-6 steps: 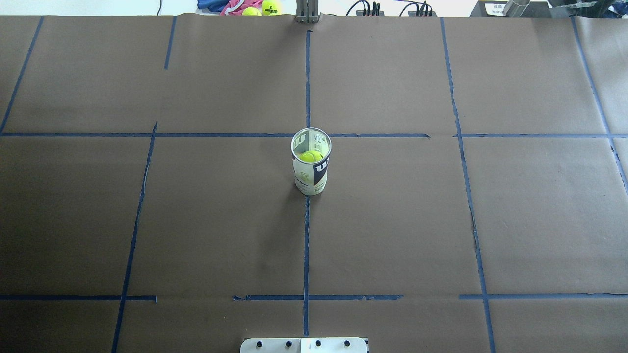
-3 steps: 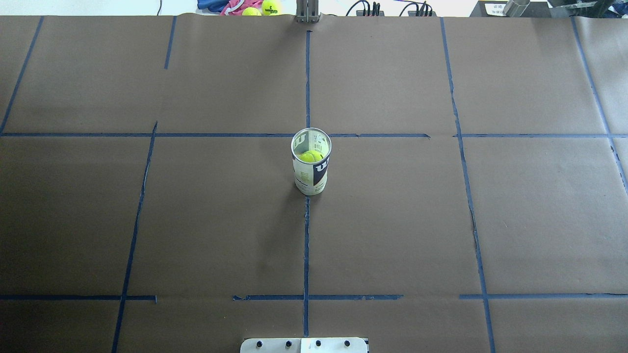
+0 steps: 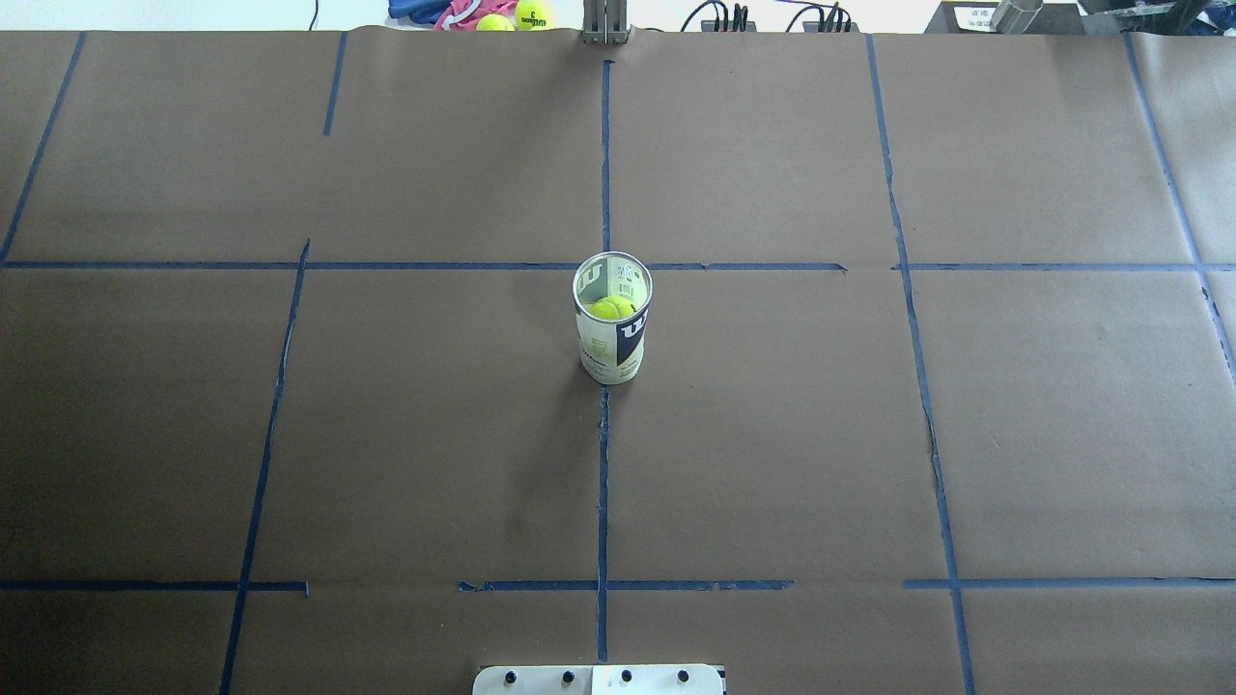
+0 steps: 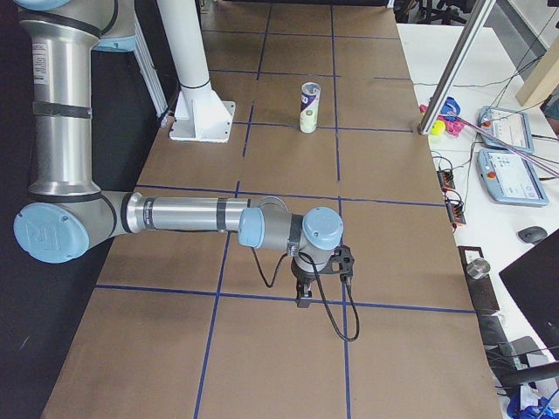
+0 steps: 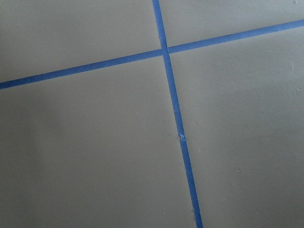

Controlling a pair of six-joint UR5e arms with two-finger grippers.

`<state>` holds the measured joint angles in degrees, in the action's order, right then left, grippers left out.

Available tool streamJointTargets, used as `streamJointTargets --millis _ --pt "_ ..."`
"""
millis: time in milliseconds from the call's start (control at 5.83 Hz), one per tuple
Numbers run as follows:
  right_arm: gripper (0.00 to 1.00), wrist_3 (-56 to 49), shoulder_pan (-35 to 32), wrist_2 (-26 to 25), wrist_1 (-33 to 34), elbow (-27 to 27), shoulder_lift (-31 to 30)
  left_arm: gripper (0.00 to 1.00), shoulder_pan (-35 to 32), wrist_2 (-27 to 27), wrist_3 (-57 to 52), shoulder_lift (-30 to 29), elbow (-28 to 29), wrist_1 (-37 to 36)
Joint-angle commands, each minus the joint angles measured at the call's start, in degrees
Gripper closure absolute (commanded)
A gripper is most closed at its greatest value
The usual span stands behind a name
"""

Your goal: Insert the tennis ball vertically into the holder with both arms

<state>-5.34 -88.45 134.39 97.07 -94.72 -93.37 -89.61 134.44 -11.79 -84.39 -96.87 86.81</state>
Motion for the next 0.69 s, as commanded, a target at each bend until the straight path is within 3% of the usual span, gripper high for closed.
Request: streamJointTargets --millis 0,515 --pt "0.0 -0.11 -0.23 0.0 0.05 -0.03 -0.5 0.0 -0.91 -0.23 6.11 0.45 -0.59 -0.06" --pt "0.0 -0.02 -0.23 0.0 -0.04 -0.11 -0.5 0.0 -2.24 -0.23 6.34 0.63 -0.95 -0.06"
